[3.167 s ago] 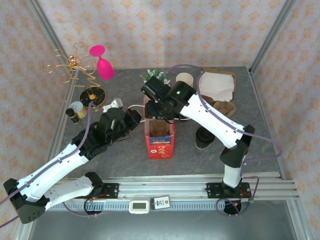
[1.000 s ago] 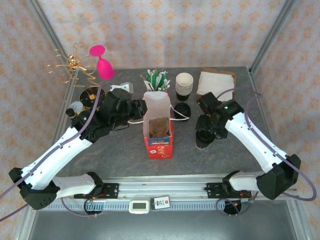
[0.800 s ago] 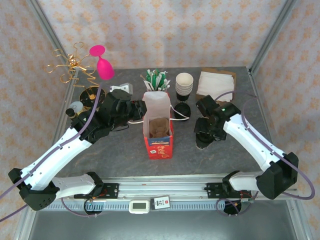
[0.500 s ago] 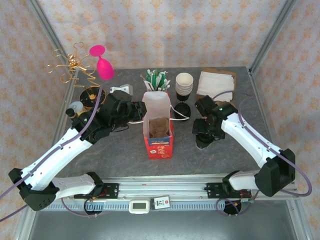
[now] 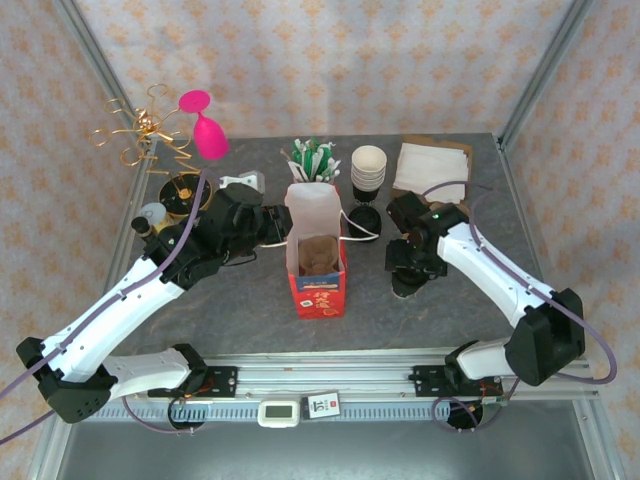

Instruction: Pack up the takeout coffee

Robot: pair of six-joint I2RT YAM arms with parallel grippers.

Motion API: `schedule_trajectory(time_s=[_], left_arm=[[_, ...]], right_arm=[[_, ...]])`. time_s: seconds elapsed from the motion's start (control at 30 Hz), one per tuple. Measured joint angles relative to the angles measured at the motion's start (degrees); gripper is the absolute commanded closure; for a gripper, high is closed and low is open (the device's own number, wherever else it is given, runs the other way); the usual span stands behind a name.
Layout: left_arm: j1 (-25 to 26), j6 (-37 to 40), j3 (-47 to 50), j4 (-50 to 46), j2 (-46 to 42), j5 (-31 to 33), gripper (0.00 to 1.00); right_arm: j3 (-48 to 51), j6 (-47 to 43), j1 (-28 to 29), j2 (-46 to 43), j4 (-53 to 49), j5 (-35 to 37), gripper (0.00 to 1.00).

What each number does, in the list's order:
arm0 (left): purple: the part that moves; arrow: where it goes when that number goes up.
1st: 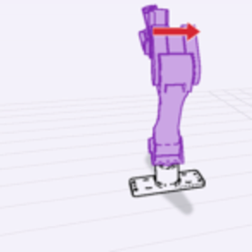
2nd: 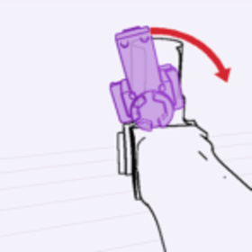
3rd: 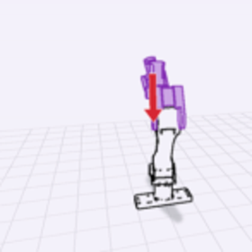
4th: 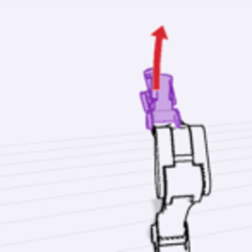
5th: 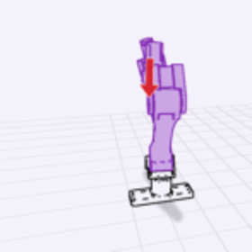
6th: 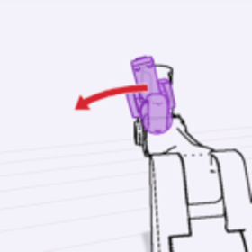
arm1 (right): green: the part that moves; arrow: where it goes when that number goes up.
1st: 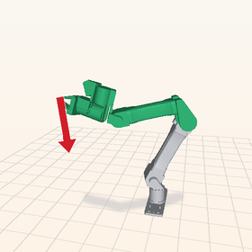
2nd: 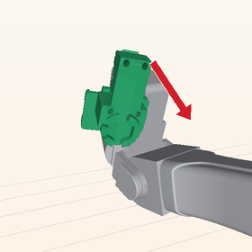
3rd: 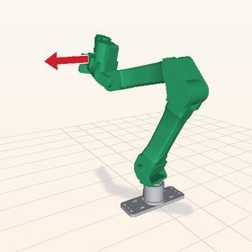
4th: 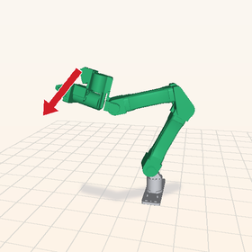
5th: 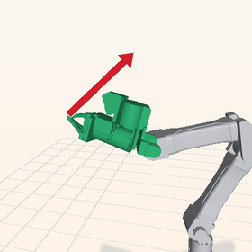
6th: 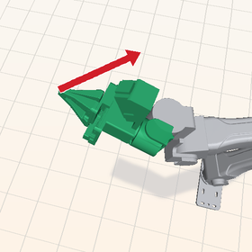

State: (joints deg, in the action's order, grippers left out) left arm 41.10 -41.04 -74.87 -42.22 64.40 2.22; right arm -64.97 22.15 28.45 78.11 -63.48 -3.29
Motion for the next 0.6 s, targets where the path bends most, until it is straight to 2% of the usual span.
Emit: schedule_trajectory(time_s=[0.13, 0.4, 0.6], left_arm=[[0.0, 0.0, 0.0, 0.0, 0.0, 0.0, 0.62], [0.0, 0.0, 0.0, 0.0, 0.0, 0.0, 0.61], [-0.4, 0.0, 0.0, 0.0, 0.0, 0.0, 0.59]], right_arm=[[0.2, -0.4, 0.0, 0.7, 0.2, 0.0, 0.21], [0.2, -0.4, 0.0, 1.2, 0.7, 0.0, 0.21], [0.3, -0.4, 0.0, 1.3, 1.1, 0.1, 0.27]])
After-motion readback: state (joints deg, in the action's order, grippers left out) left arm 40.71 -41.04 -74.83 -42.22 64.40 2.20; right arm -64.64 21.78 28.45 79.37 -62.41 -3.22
